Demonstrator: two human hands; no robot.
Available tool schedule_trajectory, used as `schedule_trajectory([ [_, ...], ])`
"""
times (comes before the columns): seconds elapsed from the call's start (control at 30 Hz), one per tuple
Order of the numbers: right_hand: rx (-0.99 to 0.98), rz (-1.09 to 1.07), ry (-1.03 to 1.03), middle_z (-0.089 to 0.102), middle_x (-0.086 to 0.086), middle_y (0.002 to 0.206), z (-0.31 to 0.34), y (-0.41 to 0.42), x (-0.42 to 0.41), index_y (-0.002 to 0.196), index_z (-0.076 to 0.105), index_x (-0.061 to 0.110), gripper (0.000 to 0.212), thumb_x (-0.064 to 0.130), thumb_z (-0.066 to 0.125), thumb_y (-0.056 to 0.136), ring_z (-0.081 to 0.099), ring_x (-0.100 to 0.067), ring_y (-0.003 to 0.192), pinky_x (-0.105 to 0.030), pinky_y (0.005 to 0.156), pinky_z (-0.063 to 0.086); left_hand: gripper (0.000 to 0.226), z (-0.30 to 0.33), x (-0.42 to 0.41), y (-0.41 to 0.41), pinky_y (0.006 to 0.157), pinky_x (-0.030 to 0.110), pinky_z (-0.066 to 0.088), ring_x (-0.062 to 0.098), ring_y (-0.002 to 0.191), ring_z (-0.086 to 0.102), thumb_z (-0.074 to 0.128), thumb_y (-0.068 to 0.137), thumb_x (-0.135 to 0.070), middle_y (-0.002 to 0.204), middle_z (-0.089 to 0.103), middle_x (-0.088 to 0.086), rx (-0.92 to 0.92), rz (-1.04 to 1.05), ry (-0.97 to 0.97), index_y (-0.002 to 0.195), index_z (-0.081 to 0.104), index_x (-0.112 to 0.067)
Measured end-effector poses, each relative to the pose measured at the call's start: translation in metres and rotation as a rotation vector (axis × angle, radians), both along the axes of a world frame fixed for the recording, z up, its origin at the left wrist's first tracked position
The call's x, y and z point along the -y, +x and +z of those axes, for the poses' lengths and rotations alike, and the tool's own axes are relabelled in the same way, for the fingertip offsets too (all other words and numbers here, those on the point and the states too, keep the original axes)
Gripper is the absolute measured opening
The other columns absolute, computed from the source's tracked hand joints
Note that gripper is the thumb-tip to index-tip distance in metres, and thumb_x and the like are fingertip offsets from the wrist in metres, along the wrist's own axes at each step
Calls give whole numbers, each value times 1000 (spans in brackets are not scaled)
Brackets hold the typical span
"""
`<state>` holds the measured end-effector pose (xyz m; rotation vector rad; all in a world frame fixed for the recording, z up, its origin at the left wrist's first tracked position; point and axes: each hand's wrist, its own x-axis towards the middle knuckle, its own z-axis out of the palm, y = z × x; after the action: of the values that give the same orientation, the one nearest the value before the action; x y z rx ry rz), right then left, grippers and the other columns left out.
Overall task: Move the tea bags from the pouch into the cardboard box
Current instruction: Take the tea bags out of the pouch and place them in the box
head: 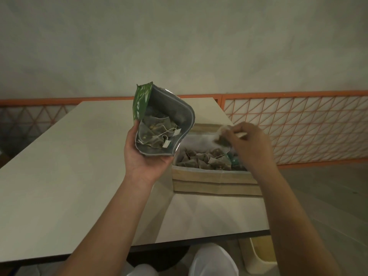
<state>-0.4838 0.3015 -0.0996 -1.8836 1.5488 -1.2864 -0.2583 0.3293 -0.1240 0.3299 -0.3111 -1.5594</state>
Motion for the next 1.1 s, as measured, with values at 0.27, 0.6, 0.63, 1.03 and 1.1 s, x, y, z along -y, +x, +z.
schedule_trajectory([
  [0.27,-91,-19,-224,53,0,117,-5,43,-16,110,70,27,25,30,69,86,40,-20,114,-21,91,29,57,3,-3,-2,90,41,58,33,124,59,58,93,-53,147,57,12,-11,0,34,138,63,-20],
  [0.6,-367,256,-412,68,-2,101,15,132,-23,108,73,21,22,21,65,87,53,-23,100,-38,89,47,58,0,-5,5,104,32,50,22,129,60,58,95,-49,145,59,4,33,40,45,143,59,-17],
  [0.63,-431,261,-365,66,-2,107,16,137,-21,114,70,22,25,25,61,90,50,-22,105,-39,93,45,56,-1,-6,5,104,33,51,23,129,61,57,95,-48,145,60,5,38,42,33,142,60,-17],
  [1.03,-363,358,-226,61,9,102,4,134,-12,87,63,32,7,36,67,83,44,-16,101,-38,92,40,53,-2,-6,6,95,37,58,27,117,68,53,96,-51,134,66,9,47,10,9,132,67,-15],
  [1.1,-138,435,-212,64,10,86,5,127,-13,81,59,25,11,22,69,81,54,-13,90,-36,82,49,50,-2,-5,6,91,36,59,26,111,70,53,94,-51,128,68,9,67,5,14,121,73,-13],
])
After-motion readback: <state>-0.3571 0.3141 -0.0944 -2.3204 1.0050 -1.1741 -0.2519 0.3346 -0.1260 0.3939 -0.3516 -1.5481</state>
